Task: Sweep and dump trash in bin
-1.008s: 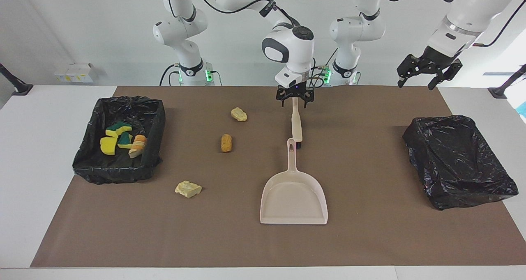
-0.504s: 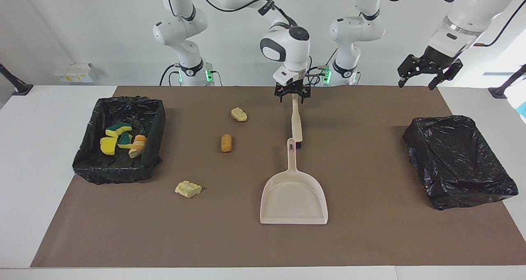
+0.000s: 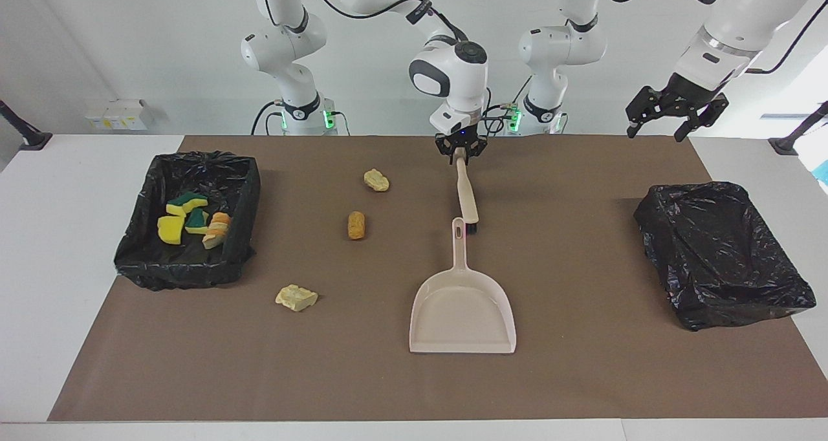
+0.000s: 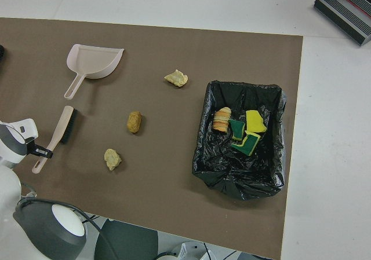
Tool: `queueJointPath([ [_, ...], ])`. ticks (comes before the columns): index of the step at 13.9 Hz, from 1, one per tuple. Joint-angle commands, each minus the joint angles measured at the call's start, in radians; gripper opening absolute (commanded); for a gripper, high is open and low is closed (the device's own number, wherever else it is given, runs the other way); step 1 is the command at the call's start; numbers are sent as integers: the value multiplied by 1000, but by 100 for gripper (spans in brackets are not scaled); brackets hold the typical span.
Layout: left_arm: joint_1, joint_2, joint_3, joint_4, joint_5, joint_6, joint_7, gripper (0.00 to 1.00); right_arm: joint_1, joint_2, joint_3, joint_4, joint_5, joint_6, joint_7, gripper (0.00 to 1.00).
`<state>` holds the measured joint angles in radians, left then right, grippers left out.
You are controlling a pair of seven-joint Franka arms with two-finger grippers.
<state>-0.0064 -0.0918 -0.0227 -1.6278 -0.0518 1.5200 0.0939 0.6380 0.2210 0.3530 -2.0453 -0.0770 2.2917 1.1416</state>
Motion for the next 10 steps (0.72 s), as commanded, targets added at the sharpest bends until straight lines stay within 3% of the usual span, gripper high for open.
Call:
queueJointPath([
  [1, -10, -5, 4, -7, 12, 43, -6, 100, -12, -32, 3, 7, 26, -23, 0, 0],
  [5, -26, 21, 1, -7, 0, 159, -16, 100, -90, -116, 1, 13, 26, -173, -38, 0],
  [10, -183, 173, -2, -4, -63, 437, -256, 100, -262, -184, -3, 105, 28, -455, -308, 0],
])
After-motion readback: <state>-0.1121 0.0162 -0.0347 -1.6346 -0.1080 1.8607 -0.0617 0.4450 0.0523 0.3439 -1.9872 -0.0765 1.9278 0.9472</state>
